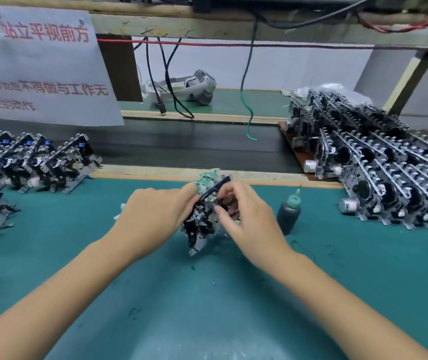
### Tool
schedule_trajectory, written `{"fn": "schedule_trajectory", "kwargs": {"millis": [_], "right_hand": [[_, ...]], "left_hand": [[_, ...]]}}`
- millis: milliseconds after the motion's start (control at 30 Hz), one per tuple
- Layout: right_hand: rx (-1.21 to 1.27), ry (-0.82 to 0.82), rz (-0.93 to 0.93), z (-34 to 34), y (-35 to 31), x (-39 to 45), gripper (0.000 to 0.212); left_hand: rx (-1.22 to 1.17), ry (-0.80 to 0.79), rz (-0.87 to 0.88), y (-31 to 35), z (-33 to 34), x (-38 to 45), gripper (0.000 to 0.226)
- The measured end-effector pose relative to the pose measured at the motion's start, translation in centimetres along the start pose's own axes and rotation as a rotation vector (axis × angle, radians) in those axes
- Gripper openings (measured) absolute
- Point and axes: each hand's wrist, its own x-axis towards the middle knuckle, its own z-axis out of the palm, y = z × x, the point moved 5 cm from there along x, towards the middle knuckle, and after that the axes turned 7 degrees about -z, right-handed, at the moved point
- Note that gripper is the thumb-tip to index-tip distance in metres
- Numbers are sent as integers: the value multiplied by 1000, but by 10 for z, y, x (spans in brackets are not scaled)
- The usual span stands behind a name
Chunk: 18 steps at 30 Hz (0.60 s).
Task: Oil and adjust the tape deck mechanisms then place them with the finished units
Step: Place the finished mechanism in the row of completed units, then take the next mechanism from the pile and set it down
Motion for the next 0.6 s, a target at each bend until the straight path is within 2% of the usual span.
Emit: {"fn": "schedule_trajectory", "kwargs": {"millis": [167, 300, 367, 467, 533, 600], "right_hand": [[-73, 16, 54, -29, 13, -59, 16], [-35, 99, 161, -41, 23, -97, 24], [20, 175, 209, -48, 27, -113, 25], [29, 185, 250, -55, 31, -129, 29], [-3, 156, 302, -55, 35, -135, 24], [-65, 118, 355, -54, 40, -138, 17]], "left_hand": [[-42, 152, 225, 53, 6, -10, 32], [68, 366, 427, 84, 11, -34, 24], [25, 385, 513, 93, 15, -52, 34], [-67, 353, 632, 104, 21, -76, 30], [-163, 324, 574, 102, 25, -82, 31], [-271, 273, 421, 94, 30, -80, 37]]}}
